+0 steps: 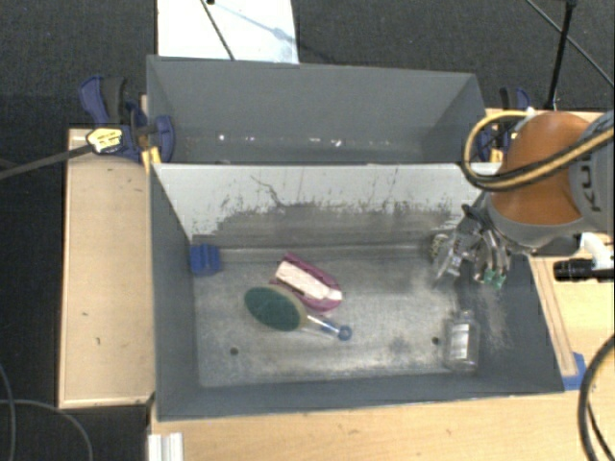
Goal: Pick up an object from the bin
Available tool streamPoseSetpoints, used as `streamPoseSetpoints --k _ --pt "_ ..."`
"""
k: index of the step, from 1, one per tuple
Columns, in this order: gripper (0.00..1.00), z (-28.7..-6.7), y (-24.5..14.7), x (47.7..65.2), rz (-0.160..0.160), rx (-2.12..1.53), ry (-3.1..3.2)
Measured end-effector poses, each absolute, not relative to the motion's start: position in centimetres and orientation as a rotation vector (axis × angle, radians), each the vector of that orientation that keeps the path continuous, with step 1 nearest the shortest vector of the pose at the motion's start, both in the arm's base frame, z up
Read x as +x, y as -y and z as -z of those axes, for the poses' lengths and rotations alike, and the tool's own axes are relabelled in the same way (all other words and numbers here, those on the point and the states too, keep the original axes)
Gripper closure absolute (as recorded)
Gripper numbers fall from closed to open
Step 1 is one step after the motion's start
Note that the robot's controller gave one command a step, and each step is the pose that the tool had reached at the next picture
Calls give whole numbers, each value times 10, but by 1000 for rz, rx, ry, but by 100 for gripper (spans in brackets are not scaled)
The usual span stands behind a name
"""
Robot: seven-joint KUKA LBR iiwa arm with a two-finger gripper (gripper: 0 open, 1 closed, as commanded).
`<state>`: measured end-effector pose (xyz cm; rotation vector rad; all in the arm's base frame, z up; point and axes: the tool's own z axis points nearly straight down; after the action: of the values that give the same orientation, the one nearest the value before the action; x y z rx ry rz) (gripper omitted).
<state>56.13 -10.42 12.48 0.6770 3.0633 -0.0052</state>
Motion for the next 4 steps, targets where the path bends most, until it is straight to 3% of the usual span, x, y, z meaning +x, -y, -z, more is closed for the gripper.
streamPoseSetpoints --k 1,2,3,4 --pt "100 -130 139 524 4 661 -3071" --pt "100 -135 152 481 0 76 -3140" --pt "100 -255 142 535 5 -99 -3126" --pt "100 -188 125 485 -3 66 -3146"
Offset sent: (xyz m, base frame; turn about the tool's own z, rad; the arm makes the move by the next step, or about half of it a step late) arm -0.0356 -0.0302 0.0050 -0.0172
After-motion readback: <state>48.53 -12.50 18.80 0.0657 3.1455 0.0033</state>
